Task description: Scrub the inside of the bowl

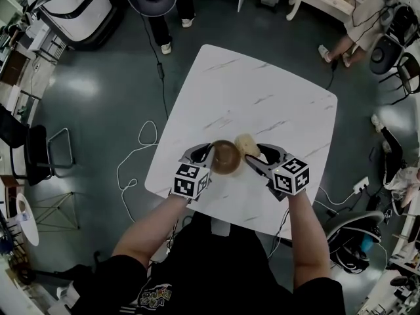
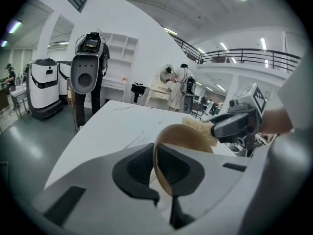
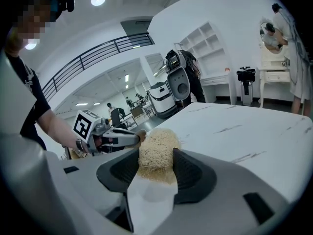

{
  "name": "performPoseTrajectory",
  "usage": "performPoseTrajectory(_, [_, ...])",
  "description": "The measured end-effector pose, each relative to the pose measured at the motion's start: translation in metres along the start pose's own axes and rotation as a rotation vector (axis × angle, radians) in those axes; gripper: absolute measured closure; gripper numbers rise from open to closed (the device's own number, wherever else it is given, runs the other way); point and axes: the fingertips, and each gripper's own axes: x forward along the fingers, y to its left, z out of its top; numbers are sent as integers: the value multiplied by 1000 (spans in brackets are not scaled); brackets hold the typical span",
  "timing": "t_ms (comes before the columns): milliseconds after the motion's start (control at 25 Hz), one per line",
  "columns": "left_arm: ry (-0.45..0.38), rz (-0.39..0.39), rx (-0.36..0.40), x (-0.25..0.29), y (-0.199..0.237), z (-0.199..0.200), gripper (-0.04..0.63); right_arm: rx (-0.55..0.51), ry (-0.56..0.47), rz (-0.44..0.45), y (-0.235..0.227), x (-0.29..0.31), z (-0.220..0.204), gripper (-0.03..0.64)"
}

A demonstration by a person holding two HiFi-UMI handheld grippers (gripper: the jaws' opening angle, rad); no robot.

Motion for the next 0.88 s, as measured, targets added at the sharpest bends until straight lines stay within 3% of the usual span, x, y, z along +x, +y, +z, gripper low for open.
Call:
performPoseTrajectory(200, [17,60,-54,6,17,-3,577,12,12,-40,-8,-12,-19,390])
performPoseTrajectory(360, [24,91,-77,14,26,-3,577,48,31,-237,-46,-40,-47,390])
performPoseTrajectory(600, [56,147,-92,29,36,-4,577,183,33,-545,-106,-89,-83,390])
performPoseTrajectory(880, [101,206,-103,48,45,-14,577,258,22,-694,-146,-119,-102,388])
